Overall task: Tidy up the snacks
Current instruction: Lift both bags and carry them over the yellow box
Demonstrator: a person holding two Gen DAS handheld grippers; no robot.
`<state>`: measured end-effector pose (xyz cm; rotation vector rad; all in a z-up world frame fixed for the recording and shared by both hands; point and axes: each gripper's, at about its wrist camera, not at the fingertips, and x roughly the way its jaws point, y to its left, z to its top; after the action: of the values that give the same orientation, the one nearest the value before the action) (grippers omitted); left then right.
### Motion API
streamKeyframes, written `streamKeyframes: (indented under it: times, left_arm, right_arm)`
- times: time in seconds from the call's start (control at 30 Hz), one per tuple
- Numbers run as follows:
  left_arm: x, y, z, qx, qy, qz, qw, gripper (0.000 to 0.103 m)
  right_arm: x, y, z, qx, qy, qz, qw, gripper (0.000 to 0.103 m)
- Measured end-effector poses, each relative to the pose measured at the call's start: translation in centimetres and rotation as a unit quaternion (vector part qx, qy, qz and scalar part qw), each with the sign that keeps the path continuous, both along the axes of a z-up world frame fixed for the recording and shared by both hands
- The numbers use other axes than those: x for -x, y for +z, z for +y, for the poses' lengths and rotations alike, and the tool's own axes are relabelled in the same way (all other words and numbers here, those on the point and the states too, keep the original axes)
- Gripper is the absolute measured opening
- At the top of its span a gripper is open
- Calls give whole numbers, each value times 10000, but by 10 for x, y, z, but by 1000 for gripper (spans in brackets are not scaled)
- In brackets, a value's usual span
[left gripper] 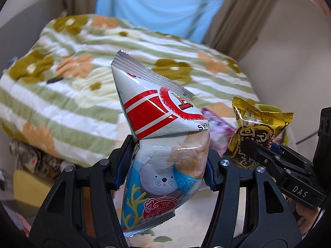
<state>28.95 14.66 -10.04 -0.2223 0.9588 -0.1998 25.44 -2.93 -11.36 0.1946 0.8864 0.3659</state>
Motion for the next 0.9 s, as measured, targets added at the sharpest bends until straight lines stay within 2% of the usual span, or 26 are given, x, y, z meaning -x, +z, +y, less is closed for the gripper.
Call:
streamKeyframes:
  times: [0.17, 0.27, 0.5, 0.57, 0.77, 0.9]
  left_arm:
    - [-2, 23, -54, 116, -535, -152, 9984, 55]
    - [0, 37, -101, 100, -892, -260, 9956, 55]
    - [24, 53, -204, 172, -1237, -397, 9914, 55]
    - [32, 53, -239, 298, -1343, -357, 9899, 55]
    - [51, 39, -335, 344, -1570, -228, 9867, 55]
    - [58, 24, -375, 419, -1565, -136, 9867, 55]
  right_arm:
    - [28, 27, -46, -54, -486, -197, 9986, 45]
    - [44, 39, -81, -72, -773, -290, 9966, 45]
    - [84, 58, -170, -122, -1189, -431, 9919, 45]
    - [95, 60, -197, -134, -1270, -414, 9910, 45]
    - [120, 58, -278, -171, -1408, -343, 9893, 45]
    - [129, 51, -318, -175, -1411, -221, 9896, 45]
